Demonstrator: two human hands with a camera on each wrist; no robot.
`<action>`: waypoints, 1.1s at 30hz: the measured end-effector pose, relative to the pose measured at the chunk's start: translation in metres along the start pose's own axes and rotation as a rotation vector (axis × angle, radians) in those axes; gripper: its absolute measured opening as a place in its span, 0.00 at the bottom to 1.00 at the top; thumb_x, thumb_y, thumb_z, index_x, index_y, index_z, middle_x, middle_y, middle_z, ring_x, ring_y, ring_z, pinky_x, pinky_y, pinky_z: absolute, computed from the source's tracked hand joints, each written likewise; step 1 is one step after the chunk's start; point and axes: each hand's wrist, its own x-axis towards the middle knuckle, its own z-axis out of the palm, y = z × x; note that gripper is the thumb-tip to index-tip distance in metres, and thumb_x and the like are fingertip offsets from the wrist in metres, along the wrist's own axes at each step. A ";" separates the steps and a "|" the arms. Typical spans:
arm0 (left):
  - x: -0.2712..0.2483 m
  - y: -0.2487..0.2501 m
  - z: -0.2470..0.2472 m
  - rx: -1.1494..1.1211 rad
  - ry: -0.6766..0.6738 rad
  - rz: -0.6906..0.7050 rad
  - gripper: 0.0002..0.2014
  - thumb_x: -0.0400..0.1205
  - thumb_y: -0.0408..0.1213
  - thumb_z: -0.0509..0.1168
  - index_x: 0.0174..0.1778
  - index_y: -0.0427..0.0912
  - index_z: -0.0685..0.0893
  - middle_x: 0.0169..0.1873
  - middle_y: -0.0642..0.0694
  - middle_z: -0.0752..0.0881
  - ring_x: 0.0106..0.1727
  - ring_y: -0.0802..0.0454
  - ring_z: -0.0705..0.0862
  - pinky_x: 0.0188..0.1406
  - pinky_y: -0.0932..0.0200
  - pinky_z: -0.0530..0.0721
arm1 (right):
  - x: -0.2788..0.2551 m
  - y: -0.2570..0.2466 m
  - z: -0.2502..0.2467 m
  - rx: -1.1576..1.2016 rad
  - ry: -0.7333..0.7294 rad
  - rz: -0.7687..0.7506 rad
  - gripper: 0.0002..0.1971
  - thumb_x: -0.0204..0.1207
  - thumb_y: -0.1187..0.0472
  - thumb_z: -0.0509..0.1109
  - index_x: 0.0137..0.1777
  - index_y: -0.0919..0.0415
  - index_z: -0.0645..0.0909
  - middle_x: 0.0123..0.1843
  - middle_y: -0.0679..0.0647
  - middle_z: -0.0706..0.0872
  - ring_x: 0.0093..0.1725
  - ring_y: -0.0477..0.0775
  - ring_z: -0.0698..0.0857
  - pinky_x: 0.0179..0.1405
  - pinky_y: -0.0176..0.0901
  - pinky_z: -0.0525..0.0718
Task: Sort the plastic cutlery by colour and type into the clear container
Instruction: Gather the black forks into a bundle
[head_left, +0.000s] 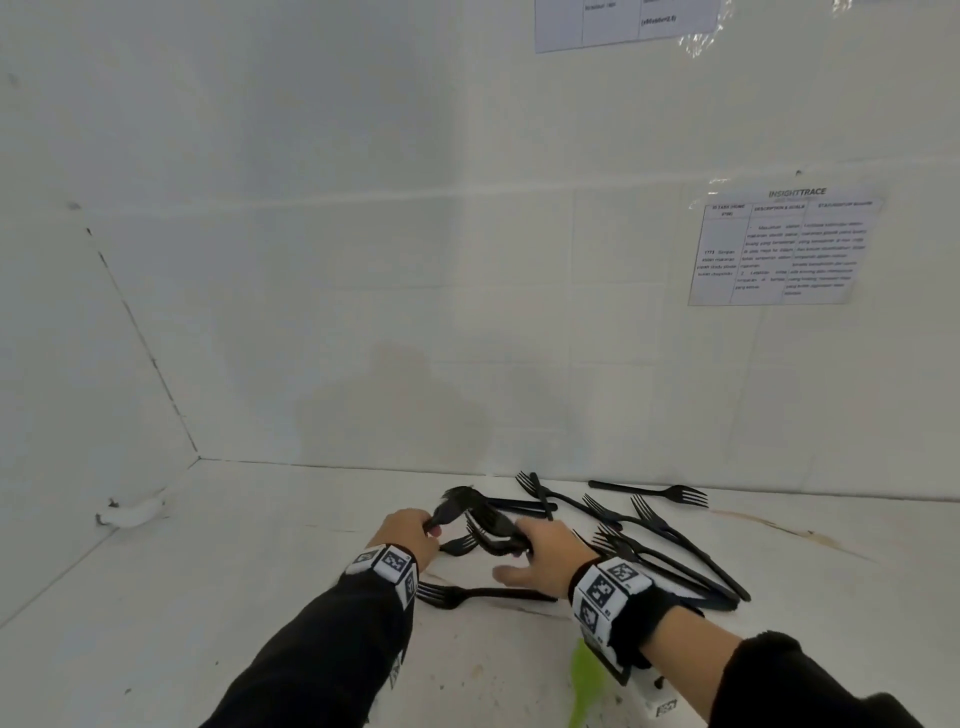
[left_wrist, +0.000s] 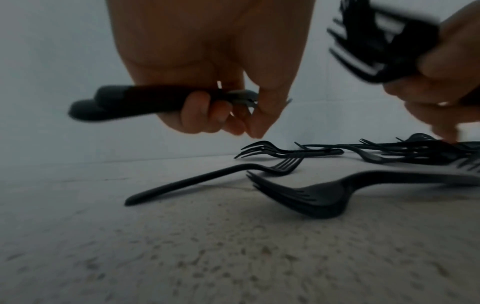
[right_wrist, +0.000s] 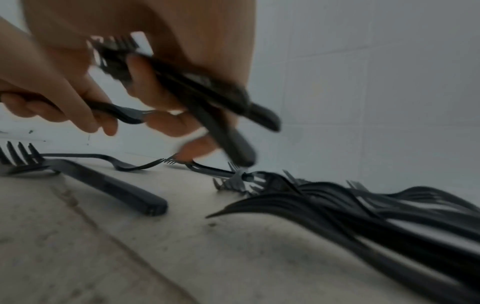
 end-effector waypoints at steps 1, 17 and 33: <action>0.004 0.000 0.000 0.030 -0.014 0.011 0.12 0.82 0.36 0.62 0.58 0.42 0.85 0.56 0.43 0.86 0.57 0.46 0.83 0.50 0.62 0.75 | 0.004 -0.002 0.002 -0.019 -0.033 -0.005 0.10 0.73 0.49 0.71 0.39 0.48 0.73 0.34 0.43 0.75 0.40 0.49 0.77 0.41 0.36 0.73; 0.034 -0.007 0.020 0.193 -0.073 0.009 0.11 0.81 0.41 0.63 0.53 0.40 0.86 0.52 0.38 0.87 0.55 0.41 0.85 0.52 0.57 0.80 | 0.017 -0.008 0.016 -0.149 -0.187 -0.032 0.12 0.72 0.60 0.70 0.54 0.63 0.82 0.53 0.63 0.86 0.54 0.62 0.84 0.47 0.41 0.76; 0.008 0.012 0.011 -0.412 0.139 -0.255 0.21 0.86 0.43 0.52 0.65 0.30 0.75 0.60 0.31 0.80 0.61 0.35 0.79 0.54 0.52 0.74 | 0.002 0.020 -0.008 0.091 0.030 0.176 0.03 0.78 0.60 0.64 0.48 0.55 0.78 0.44 0.58 0.81 0.40 0.54 0.80 0.37 0.38 0.72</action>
